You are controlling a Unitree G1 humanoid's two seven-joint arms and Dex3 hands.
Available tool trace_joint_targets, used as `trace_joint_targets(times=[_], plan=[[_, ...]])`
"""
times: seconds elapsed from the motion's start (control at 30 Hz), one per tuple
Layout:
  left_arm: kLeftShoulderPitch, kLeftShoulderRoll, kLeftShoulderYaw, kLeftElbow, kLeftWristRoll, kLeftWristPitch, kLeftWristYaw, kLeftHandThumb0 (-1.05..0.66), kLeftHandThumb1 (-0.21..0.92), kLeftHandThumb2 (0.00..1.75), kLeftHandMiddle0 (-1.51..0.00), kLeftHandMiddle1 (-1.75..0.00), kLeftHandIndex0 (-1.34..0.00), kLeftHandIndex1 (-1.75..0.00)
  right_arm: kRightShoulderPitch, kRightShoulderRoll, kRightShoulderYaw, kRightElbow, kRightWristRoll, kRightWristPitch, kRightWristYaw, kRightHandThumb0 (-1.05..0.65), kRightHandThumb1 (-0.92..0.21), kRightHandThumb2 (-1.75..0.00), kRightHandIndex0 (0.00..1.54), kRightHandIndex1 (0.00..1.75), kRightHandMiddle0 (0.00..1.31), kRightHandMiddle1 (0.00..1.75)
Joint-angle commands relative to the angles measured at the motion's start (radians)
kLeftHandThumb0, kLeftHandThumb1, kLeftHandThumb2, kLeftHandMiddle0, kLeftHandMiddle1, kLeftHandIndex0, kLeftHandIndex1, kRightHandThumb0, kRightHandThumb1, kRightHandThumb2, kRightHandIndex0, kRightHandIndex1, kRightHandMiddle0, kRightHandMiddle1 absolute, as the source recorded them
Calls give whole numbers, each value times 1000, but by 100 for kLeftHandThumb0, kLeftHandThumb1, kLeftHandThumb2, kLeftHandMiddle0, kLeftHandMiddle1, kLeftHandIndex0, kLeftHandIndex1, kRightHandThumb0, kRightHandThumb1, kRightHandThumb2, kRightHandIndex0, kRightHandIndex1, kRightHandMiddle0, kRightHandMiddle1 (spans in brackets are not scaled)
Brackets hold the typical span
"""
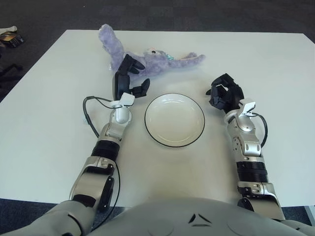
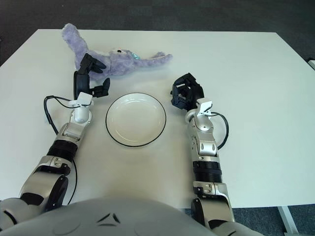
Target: Put the doll into the plate.
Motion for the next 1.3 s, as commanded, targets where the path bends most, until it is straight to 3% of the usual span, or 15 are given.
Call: trace_joint_targets(times=[0.0, 0.17, 0.4, 0.53, 0.7, 1.0, 1.27], plan=[[56, 31, -15, 40, 24, -15, -1, -48, 70, 72, -12, -99, -10, -142, -22, -29, 13, -7, -27, -25, 15, -51, -43, -95, 8, 116, 3, 134], [60, 55, -19, 10, 59, -6, 17, -57, 59, 82, -4, -81, -2, -121, -44, -54, 34, 11, -84, -69, 7, -59, -39, -93, 5, 100, 0, 125], [82, 69, -24, -66, 126, 44, 52, -51, 43, 92, 0, -55, 0, -105, -80, -68, 51, 38, -145, -121, -18, -59, -33, -95, 3, 87, 0, 123], [99, 74, -37, -130, 276, 144, 176, -51, 35, 95, 0, -46, 0, -97, -96, -92, 73, 52, -221, -180, -51, -60, -30, -96, 3, 82, 0, 124], [108, 75, -61, -165, 382, 241, 265, -55, 32, 95, 0, -42, 0, -92, -105, -115, 92, 64, -286, -206, -74, -69, -35, -89, 4, 74, 1, 124], [123, 87, -104, -226, 490, 391, 320, -52, 22, 100, 0, -29, 0, -93, -131, -141, 117, 45, -355, -175, -77, -84, -51, -70, 8, 67, 3, 124], [143, 72, -133, -295, 532, 510, 328, -59, 24, 98, 0, -22, 0, -92, -131, -126, 125, -4, -337, -120, -50, -77, -48, -74, 8, 68, 2, 123]])
